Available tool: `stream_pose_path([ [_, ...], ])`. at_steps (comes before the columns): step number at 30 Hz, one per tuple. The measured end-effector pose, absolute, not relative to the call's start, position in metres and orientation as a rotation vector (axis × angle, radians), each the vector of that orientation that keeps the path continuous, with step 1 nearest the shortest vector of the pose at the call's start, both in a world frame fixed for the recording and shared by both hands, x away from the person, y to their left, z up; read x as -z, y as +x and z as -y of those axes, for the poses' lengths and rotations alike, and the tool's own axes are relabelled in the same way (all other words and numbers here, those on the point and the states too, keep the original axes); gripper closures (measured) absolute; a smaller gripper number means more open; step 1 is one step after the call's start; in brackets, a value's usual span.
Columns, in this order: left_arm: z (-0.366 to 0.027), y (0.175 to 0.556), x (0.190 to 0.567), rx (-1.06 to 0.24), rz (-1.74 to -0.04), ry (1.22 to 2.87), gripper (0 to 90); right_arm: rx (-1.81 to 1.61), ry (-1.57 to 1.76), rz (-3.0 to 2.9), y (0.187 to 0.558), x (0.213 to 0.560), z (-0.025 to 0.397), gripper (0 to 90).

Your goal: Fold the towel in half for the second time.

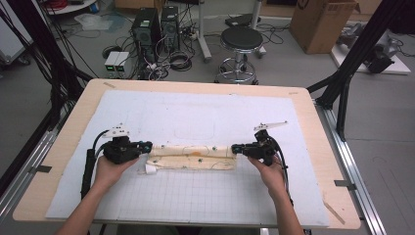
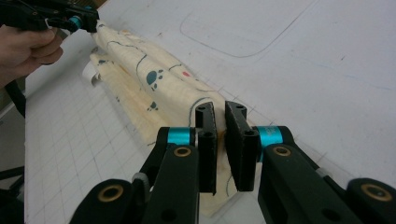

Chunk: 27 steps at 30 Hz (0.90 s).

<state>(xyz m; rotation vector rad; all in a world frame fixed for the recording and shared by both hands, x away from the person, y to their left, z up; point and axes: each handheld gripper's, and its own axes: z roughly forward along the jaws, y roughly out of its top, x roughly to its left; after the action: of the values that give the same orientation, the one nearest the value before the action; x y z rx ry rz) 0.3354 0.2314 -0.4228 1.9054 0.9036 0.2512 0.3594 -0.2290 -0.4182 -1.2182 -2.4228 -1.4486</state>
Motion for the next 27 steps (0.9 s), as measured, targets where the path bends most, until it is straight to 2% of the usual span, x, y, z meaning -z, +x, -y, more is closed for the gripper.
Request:
stream_pose_path([
  [27,-0.229,0.317,0.437,-0.246,-0.882,1.975,82.9,1.365,-1.167,2.512,0.343,0.433,0.222,82.5],
])
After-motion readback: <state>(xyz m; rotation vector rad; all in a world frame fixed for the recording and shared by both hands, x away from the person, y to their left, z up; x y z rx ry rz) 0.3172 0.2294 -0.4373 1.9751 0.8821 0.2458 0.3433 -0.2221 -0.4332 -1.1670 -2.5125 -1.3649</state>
